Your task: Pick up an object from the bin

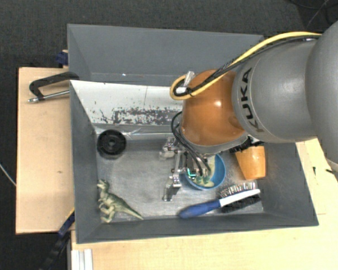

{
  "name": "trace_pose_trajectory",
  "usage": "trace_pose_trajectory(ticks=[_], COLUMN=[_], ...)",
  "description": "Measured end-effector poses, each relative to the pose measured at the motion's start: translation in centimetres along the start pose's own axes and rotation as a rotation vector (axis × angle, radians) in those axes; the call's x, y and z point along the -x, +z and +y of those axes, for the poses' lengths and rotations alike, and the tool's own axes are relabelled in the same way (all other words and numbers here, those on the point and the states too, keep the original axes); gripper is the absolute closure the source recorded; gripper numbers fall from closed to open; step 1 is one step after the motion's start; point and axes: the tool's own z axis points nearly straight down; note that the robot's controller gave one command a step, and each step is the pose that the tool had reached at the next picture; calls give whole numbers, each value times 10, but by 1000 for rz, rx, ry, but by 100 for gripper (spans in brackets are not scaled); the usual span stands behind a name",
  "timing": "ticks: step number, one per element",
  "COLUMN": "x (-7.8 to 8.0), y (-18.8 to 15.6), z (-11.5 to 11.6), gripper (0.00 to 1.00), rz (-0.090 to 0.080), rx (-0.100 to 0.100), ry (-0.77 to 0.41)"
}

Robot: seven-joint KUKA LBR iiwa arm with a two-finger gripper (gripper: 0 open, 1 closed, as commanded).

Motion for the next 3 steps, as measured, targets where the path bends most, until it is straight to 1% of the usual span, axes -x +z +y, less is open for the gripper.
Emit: trace_pose_trajectory(ticks=[1, 2, 3], x=[2, 38, 38], y=[25, 51, 50], z=[-96, -143, -143], gripper=[0, 0, 100], rz=[-9, -11, -10], rx=[-3, 8, 7], ry=[-78, -235, -236])
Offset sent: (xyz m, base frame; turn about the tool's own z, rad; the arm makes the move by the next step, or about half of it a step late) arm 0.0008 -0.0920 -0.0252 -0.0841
